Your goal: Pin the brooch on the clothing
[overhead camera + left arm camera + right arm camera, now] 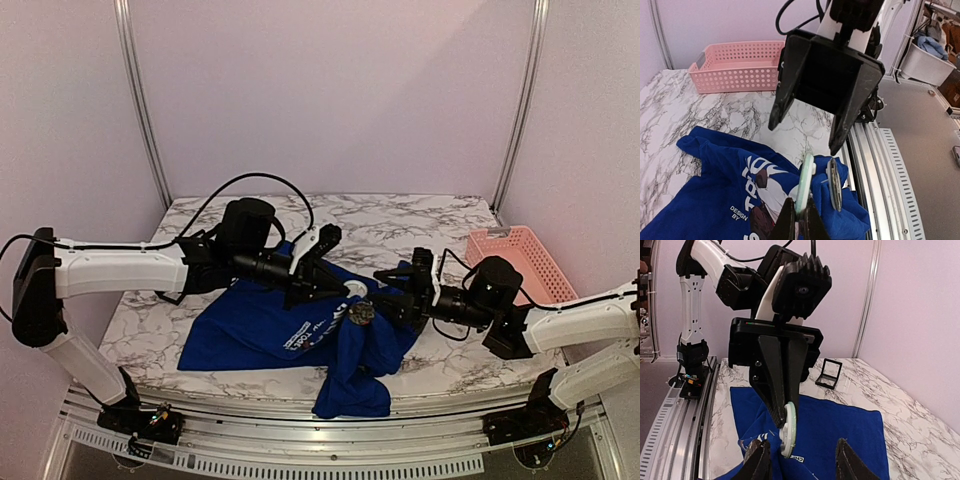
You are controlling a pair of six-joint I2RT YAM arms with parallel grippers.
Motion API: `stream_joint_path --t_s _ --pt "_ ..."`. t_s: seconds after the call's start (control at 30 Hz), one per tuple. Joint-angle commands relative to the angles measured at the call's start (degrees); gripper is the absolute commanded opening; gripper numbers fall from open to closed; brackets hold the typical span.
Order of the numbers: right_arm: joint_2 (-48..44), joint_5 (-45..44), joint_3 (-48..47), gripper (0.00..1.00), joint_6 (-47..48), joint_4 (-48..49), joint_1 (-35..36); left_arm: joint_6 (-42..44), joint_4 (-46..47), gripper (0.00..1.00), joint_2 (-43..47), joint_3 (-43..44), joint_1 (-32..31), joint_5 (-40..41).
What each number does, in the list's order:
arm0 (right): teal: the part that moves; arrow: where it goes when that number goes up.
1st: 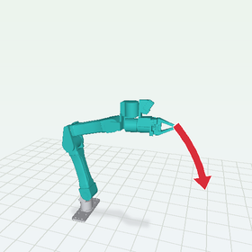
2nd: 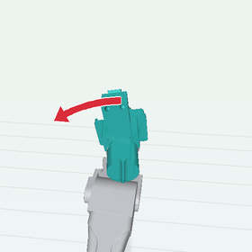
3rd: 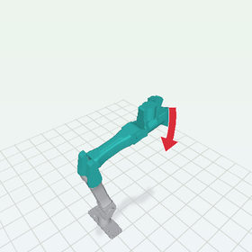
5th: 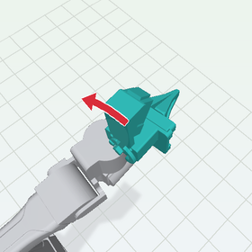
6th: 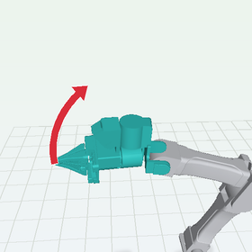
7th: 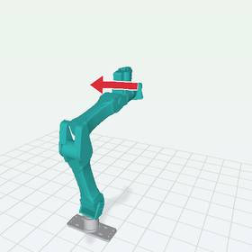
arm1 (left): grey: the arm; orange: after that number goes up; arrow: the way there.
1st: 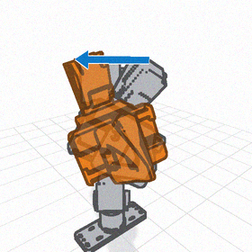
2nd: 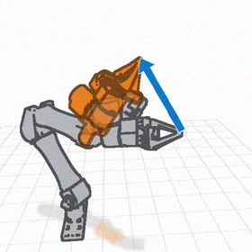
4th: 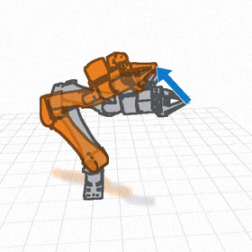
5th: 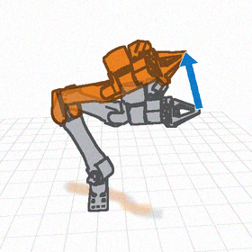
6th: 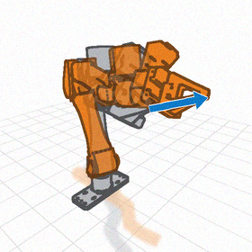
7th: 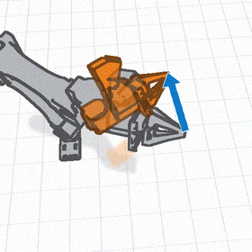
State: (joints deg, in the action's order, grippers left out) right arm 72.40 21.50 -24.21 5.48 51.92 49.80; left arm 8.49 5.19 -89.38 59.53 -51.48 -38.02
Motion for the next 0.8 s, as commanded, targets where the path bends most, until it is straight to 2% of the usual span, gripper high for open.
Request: stream_joint_path --t_s 0.0,0.07,0.17,0.23,0.33,0.47,0.5,0.67,0.77 --pt "-4.4 -1.2 -2.1 0.51 2.2 -9.3 -0.4 -1.6 3.5 0.0 -0.4 -1.4 -0.5 0.8" --pt "-4.3 0.2 -2.6 0.64 1.6 -9.6 -0.4 -2.9 4.8 0.0 -0.3 -1.6 -0.5 0.9" --pt "0.3 1.8 -2.2 0.77 -4.0 -2.7 -0.1 -3.9 6.2 0.0 0.2 -1.9 -0.8 0.7" --pt "3.8 2.7 -2.0 0.79 -6.1 1.6 -0.1 -3.9 6.4 0.0 0.5 -2.3 -1.0 1.2" --pt "7.5 4.8 -3.7 0.72 -7.0 2.1 -0.1 -3.8 6.4 0.0 0.7 -2.5 -1.1 1.7" --pt "9.1 5.9 -3.8 0.47 -8.0 5.5 -0.1 -3.7 6.5 0.0 0.7 -2.6 -1.1 1.6" --pt "9.2 5.9 -3.8 0.43 -8.2 5.9 -0.1 -3.7 6.6 0.0 0.7 -2.6 -1.1 1.5" --pt "9.2 6.3 -4.1 0.48 -8.9 5.8 -0.1 -3.2 6.9 0.0 0.6 -2.8 -1.2 1.8" --pt "9.6 6.8 -4.9 0.46 -9.0 5.1 -0.1 -3.0 7.1 0.0 0.6 -2.7 -1.3 2.2"
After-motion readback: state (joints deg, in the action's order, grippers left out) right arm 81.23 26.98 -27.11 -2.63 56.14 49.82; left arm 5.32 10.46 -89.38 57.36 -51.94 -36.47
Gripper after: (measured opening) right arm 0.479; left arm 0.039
